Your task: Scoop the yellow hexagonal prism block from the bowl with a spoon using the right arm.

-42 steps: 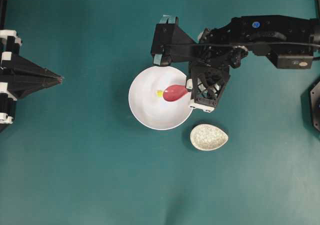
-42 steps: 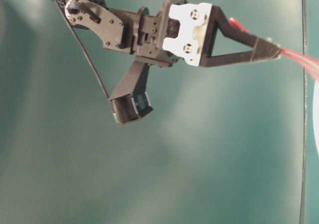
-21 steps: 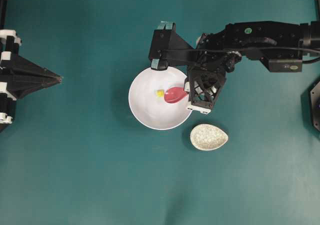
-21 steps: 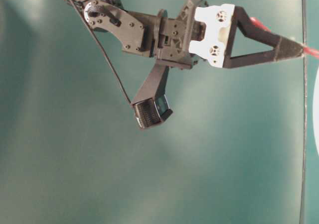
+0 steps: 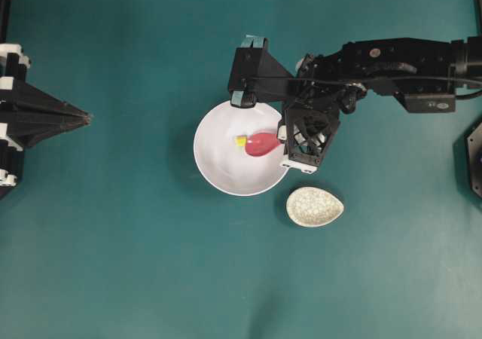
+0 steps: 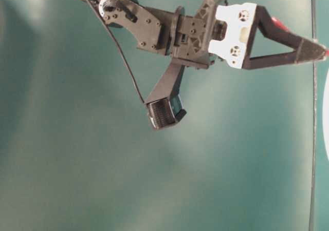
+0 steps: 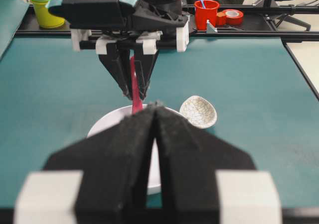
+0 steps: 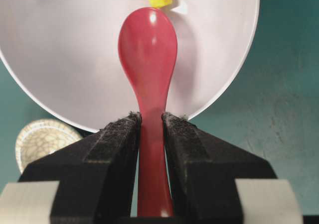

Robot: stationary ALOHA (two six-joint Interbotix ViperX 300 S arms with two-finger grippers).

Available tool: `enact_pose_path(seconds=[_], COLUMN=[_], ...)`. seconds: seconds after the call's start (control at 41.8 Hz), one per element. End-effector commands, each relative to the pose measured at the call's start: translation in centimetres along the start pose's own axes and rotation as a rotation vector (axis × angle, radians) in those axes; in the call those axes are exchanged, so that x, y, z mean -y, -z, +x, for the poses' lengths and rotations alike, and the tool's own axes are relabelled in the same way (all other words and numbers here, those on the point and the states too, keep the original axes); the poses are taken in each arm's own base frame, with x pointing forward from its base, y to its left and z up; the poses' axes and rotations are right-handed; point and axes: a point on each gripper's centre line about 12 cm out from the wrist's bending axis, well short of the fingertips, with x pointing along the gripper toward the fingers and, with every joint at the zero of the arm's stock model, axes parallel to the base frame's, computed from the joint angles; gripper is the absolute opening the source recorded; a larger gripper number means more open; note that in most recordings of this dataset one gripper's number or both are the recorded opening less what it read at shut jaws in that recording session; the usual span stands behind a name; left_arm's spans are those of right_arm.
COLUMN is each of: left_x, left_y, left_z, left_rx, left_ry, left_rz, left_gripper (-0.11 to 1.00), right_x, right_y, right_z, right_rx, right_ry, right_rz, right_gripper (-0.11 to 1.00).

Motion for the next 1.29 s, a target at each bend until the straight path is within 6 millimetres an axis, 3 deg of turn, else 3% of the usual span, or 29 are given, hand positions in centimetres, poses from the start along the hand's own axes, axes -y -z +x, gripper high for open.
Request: enact_pose_path(seconds=[0.0,0.622,1.269], left_x=[0.0,0.0,0.0], left_y=[-1.0,-1.1,-1.1], left_z=[0.2,0.2,0.2], left_rx=[0.025,0.029,0.029], left_ry=[0.000,0.000,-0.001], left_rz=[0.002,0.002,0.000], left_gripper=[0.00,0.00,0.00], right_x=[-0.2,0.1,-0.9], right_y=[-0.3,-0.4,-2.3], right_z=[-0.7,1.0,0.9], right_rx=[0.025,0.052,0.217], right_ry=[-0.003,0.002,-0.014], right_rz=[-0.003,0.002,-0.015], right_gripper=[0.23,0.23,0.23])
